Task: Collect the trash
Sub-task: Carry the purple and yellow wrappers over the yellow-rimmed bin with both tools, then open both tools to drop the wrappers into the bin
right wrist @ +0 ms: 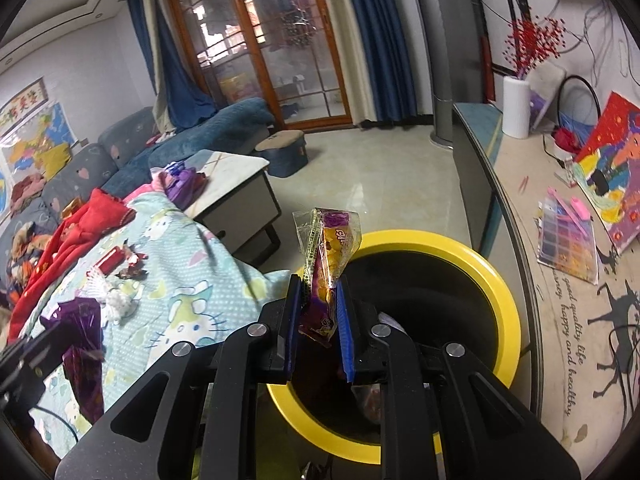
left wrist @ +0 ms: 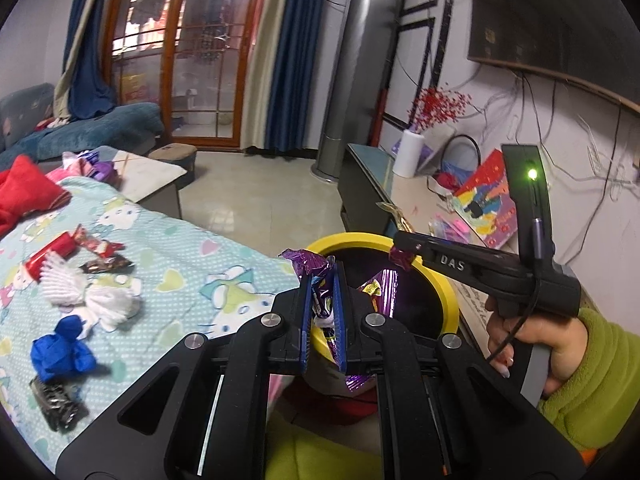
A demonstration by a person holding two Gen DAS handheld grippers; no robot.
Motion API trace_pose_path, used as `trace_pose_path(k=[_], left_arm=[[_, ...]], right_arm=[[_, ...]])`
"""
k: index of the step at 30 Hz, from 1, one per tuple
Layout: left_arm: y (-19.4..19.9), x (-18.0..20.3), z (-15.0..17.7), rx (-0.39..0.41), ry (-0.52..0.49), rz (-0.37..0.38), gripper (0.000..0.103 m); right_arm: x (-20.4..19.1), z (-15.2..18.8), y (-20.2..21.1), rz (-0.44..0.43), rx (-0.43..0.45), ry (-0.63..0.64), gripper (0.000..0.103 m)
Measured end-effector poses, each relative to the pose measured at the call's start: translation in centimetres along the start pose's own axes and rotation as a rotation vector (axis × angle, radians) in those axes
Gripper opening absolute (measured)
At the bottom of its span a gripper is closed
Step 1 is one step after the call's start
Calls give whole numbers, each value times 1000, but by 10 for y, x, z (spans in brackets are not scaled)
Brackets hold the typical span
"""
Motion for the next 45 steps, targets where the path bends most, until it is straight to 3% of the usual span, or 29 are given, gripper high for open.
trace_pose_path(k=[15, 37, 41, 44, 45], left_arm=[[-56, 40, 19, -78, -121, 25, 6], [-120, 43, 45, -218, -101, 36, 6], [-122, 41, 45, -222, -86, 39, 21], [-121, 41, 45, -219, -77, 48, 30], [-119, 41, 44, -216, -72, 49, 41]], right_arm=[[60, 19, -6, 58, -53, -130, 18], [81, 33, -23, 27, -103, -201, 25], [86, 35, -25, 33, -105, -226, 37], [89, 36, -25, 36, -104, -234, 38], [89, 36, -24, 37, -103, -235, 39]])
Point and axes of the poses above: each gripper's, at about its wrist camera, not at the fingertips, and y roughly against the way its jaws point, x to its right, z to its underside, the point moved 10 cm from there along -y, roughly the way its jaws point, and after that the axes turned 10 degrees about y, right-handed, at the moved point
